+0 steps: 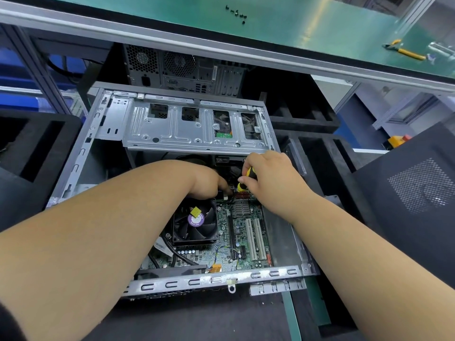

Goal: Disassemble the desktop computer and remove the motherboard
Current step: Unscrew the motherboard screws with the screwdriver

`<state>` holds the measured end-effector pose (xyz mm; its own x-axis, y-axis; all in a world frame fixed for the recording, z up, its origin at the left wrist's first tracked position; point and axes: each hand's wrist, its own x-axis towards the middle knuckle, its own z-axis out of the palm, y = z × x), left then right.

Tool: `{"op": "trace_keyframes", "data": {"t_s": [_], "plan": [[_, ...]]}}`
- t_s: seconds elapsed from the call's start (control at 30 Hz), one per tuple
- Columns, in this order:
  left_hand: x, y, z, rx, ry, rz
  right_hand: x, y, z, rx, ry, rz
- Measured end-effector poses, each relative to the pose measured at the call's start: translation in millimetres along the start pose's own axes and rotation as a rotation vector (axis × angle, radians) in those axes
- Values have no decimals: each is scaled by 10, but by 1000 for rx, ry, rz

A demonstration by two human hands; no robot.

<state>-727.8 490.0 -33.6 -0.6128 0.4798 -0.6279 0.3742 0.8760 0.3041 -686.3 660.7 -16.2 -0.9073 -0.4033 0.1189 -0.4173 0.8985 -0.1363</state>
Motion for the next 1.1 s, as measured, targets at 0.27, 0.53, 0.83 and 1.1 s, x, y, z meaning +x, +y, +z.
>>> {"op": "trace_keyframes", "data": {"t_s": [0.27, 0.53, 0.83, 1.1], "plan": [[39, -87, -19, 5, 11, -3, -3, 7, -4, -62, -42, -75], [155, -129, 26, 23, 36, -69, -3, 1, -22, -98, -61, -107], [166, -132, 16, 67, 30, -64, 88, -54, -40, -145, -55, -76], [166, -144, 12, 93, 36, -68, 48, -23, -57, 42, -61, -49]]}}
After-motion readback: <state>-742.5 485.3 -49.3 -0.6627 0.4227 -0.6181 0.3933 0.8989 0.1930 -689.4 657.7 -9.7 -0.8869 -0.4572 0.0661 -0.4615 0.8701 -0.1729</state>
